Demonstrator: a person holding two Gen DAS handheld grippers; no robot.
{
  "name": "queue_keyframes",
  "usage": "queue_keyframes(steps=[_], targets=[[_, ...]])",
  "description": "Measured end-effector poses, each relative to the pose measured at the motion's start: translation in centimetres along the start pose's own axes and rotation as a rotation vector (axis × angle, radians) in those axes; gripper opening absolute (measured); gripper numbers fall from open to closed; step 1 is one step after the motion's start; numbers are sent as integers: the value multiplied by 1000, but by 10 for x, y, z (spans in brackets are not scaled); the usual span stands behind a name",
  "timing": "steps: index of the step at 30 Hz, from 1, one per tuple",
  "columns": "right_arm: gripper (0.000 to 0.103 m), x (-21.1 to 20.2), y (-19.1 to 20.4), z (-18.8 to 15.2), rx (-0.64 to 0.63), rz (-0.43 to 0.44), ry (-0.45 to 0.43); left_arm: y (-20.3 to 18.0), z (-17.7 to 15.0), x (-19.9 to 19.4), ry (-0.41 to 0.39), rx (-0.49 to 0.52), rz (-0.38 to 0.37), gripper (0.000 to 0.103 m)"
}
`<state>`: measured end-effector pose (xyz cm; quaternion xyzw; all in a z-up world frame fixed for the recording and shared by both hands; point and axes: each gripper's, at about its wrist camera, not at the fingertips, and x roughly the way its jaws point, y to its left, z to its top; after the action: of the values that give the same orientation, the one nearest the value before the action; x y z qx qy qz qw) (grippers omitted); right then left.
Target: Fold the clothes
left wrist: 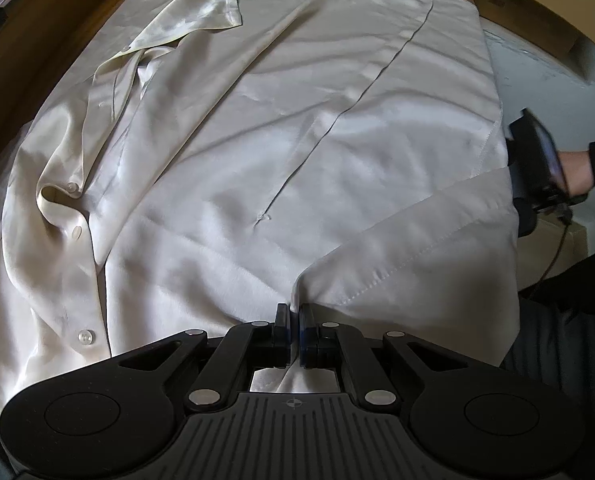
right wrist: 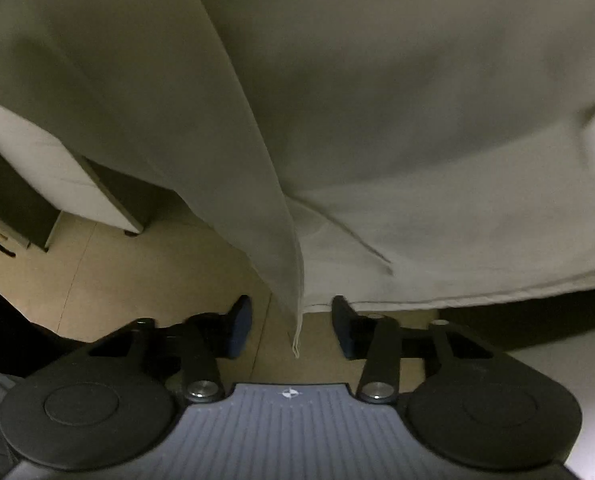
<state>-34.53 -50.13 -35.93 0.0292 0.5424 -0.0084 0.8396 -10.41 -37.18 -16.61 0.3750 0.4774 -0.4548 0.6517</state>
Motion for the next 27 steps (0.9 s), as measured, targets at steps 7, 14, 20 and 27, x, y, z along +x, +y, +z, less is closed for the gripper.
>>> queue_keyframes(steps=[7,14,20,27], targets=[[1,-1,-4,0,5,29,2,-1,-5,-2,-26,3,7,6],[1,-49,-6,-10,93,-35,29,-7,-11,-10,-87,-11,2,5],[1,-114,-4,-22,214,-134,-1,-8,-22,-34,-179,-62,-7,5],[1,-188,-5,-13,335,-336,-64,-7,-35,-75,-335,-178,-8,5]])
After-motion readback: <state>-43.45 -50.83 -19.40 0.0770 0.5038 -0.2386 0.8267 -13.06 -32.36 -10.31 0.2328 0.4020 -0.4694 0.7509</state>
